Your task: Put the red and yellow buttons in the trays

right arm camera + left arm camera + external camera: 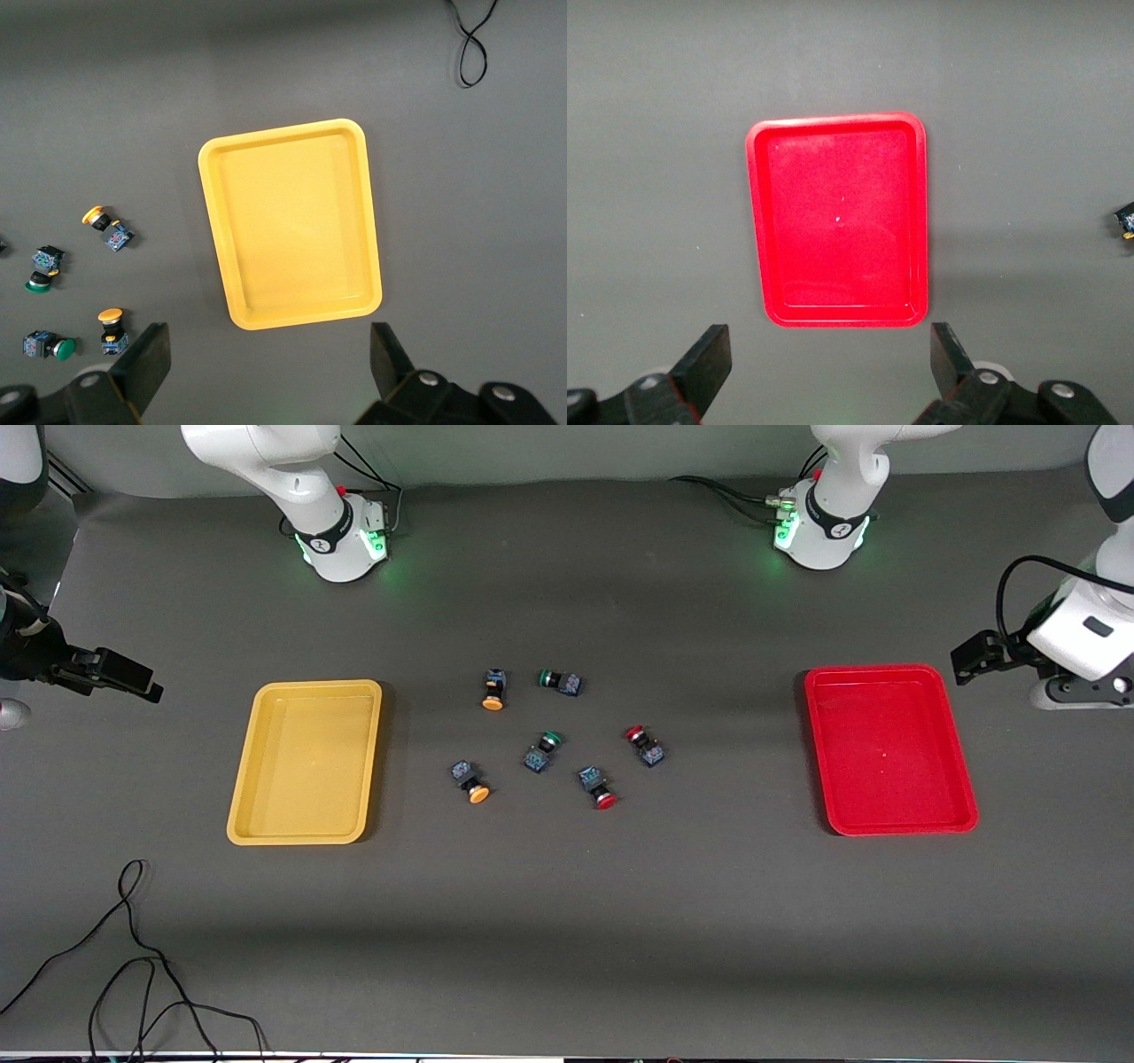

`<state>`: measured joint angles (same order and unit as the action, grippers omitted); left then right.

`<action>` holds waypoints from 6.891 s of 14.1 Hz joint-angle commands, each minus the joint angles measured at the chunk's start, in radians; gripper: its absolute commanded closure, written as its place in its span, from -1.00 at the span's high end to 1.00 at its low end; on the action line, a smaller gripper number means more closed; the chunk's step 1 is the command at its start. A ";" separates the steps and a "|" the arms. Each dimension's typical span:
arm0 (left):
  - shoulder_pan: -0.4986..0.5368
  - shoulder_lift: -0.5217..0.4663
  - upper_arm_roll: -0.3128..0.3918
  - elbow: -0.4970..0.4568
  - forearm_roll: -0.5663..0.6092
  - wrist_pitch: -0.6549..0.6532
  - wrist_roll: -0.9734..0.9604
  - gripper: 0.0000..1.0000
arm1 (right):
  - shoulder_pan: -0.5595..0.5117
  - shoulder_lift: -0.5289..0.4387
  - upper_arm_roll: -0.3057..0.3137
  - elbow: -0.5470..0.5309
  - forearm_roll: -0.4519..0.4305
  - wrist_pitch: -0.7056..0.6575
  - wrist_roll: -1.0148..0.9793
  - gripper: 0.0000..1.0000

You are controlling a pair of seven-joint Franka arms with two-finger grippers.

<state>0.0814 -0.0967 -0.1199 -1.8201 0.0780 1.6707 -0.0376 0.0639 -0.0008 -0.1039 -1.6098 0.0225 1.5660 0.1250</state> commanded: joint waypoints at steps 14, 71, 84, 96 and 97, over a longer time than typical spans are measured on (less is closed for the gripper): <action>-0.006 -0.034 0.023 -0.038 -0.015 -0.085 -0.002 1.00 | 0.334 -0.134 0.006 -0.319 -0.006 0.202 0.417 1.00; -0.598 0.506 0.006 -0.089 -0.101 0.532 -0.855 0.98 | 0.745 0.349 -0.763 -0.677 0.359 0.896 -0.583 -0.82; -0.651 0.712 0.006 -0.027 -0.110 0.678 -1.013 -1.00 | 0.731 0.469 -0.803 -0.425 0.483 0.628 -0.616 1.00; -0.324 0.365 0.016 -0.036 -0.093 0.094 -0.509 -1.00 | 1.080 0.528 -0.728 -0.268 0.542 0.624 -0.156 1.00; -0.262 0.347 0.016 -0.050 -0.072 0.074 -0.408 -1.00 | 1.079 0.542 -0.683 -0.286 0.551 0.687 -0.168 1.00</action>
<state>-0.2798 0.3162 -0.0944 -1.7966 -0.0120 1.7780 -0.6110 1.1405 0.5078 -0.8391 -1.8536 0.5266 2.1455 -0.0176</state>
